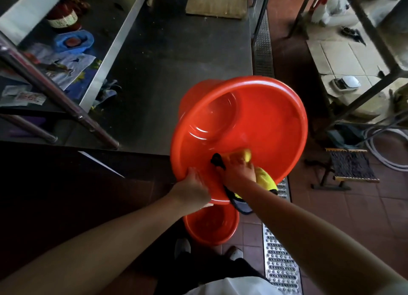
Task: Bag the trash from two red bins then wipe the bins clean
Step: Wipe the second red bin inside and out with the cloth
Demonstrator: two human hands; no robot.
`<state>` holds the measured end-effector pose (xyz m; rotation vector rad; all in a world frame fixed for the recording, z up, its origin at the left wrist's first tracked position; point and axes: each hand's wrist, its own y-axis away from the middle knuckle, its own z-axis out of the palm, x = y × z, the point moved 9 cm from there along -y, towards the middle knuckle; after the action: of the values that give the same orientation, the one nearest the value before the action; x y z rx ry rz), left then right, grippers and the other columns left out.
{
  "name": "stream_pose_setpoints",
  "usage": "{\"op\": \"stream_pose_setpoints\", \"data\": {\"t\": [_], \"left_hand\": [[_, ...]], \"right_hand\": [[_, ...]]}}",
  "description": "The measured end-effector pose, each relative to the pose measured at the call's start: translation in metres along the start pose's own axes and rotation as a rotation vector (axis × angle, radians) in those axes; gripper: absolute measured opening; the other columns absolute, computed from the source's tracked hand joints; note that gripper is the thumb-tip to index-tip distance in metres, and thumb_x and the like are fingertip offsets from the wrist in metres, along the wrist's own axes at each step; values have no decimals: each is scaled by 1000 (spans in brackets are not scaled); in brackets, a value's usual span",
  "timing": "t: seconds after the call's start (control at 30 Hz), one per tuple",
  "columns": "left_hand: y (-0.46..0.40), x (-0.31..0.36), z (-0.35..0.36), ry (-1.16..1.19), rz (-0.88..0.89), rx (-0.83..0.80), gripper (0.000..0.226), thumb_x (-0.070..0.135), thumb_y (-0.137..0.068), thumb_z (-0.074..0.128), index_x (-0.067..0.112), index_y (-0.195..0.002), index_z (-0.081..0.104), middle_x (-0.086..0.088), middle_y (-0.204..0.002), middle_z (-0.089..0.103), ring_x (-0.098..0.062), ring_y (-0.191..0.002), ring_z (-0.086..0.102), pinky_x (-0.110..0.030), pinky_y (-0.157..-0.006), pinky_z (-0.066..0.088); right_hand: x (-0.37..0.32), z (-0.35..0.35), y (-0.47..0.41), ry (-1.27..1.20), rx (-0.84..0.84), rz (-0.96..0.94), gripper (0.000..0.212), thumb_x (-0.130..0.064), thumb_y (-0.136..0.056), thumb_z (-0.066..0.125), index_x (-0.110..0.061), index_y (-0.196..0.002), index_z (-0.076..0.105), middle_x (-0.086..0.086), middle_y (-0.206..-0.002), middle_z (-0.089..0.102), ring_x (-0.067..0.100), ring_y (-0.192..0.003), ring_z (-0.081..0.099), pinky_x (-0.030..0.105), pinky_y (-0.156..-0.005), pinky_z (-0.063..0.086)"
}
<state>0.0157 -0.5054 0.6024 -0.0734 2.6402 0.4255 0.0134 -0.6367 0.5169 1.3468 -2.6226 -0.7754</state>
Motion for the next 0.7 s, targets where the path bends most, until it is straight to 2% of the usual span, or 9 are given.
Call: {"op": "stream_pose_setpoints", "data": {"t": [0.07, 0.17, 0.27, 0.37, 0.47, 0.53, 0.57, 0.63, 0.7], "left_hand": [[1, -6, 1, -7, -36, 10, 39, 29, -74, 54, 1, -89, 77, -19, -80, 73, -36, -75, 71, -45, -74, 58], [6, -4, 9, -76, -34, -11, 36, 37, -70, 69, 8, -89, 79, -17, -86, 74, -33, -81, 72, -45, -78, 58], [4, 4, 8, -100, 1, -18, 35, 42, -69, 73, 12, -87, 80, -16, -88, 75, -32, -83, 72, -46, -79, 58], [1, 1, -2, -65, -15, 34, 32, 37, -65, 71, 9, -80, 79, -17, -80, 74, -33, -77, 72, -44, -76, 58], [2, -5, -1, -14, -38, 51, 41, 42, -62, 77, 6, -83, 79, -18, -81, 73, -34, -75, 71, -43, -74, 58], [3, -4, 1, -49, -36, 40, 41, 42, -62, 77, 10, -86, 80, -16, -84, 74, -32, -78, 72, -42, -76, 58], [5, 0, 3, -68, -22, 20, 39, 40, -64, 76, 11, -90, 80, -16, -88, 75, -32, -81, 72, -43, -78, 58], [7, 5, 5, -95, -1, -15, 37, 35, -70, 71, 9, -95, 78, -18, -93, 74, -33, -85, 72, -45, -80, 57], [5, 0, -1, -101, -13, -8, 31, 27, -74, 59, 9, -89, 78, -17, -88, 75, -32, -81, 72, -44, -79, 58]], "right_hand": [[-34, 19, 7, -155, -70, -130, 57, -61, -100, 30, -37, -152, 28, 4, -156, 38, 29, -144, 35, 51, -114, 29], [-22, 10, 4, -172, -58, -243, 58, -65, -97, 35, -49, -151, 23, -5, -158, 34, 27, -141, 40, 49, -113, 36], [18, -9, -20, 78, 40, -98, 53, -59, -97, 42, -44, -147, 32, -3, -153, 39, 28, -141, 35, 47, -115, 30], [-8, 6, -25, -61, -2, -20, 52, -57, -99, 39, -40, -148, 34, 6, -146, 50, 31, -134, 45, 47, -111, 28], [-49, 21, -12, -302, -53, -218, 53, -60, -99, 40, -45, -149, 33, 3, -146, 51, 30, -129, 52, 46, -108, 39], [-34, 8, -14, -234, -22, -302, 58, -62, -97, 42, -49, -151, 28, -1, -152, 43, 27, -136, 45, 47, -111, 39], [-17, 2, -22, -99, 11, -275, 58, -63, -96, 42, -50, -151, 26, 0, -154, 39, 29, -139, 39, 49, -114, 35], [19, -7, -38, 113, 61, -83, 54, -58, -97, 43, -46, -148, 30, 5, -154, 37, 32, -143, 30, 49, -118, 25], [16, -2, -46, 86, 71, 19, 48, -50, -100, 40, -39, -147, 34, 8, -150, 43, 30, -143, 32, 48, -118, 20]]}}
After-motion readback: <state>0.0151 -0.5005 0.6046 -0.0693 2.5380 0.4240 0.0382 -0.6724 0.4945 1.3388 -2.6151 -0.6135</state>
